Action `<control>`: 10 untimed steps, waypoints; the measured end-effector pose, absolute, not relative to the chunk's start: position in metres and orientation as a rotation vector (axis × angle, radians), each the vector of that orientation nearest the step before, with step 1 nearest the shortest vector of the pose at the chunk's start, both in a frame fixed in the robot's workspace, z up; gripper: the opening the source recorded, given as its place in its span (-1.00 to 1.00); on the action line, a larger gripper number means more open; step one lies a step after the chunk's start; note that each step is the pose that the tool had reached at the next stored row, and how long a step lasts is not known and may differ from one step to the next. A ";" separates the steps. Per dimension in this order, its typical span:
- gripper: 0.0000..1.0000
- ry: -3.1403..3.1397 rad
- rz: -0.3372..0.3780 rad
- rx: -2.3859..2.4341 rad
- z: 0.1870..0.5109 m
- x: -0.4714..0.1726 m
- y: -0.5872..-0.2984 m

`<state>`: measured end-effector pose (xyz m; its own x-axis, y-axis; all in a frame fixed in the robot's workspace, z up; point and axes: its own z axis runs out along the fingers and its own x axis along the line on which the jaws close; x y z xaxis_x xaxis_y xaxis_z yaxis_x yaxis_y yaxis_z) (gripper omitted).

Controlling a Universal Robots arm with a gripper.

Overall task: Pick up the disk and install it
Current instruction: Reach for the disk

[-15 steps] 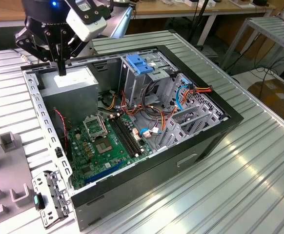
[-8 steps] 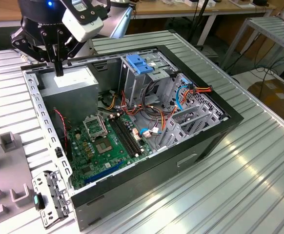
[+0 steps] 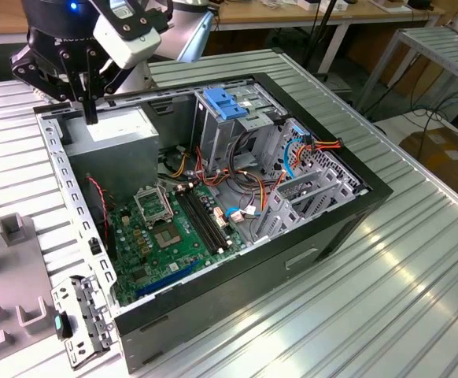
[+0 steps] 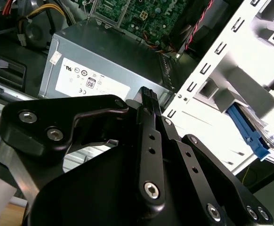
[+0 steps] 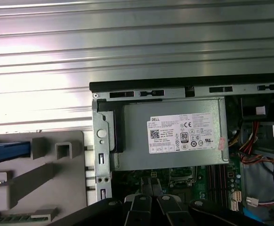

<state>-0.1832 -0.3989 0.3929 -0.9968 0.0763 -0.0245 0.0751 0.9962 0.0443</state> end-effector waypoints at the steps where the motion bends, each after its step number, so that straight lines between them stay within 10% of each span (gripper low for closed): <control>1: -0.79 3.112 0.068 0.118 0.393 -0.184 -0.399; 10: -0.79 3.112 0.068 0.118 0.393 -0.192 -0.399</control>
<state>-0.1917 -0.3989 0.3929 -0.9968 0.0762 -0.0245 0.0751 0.9962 0.0444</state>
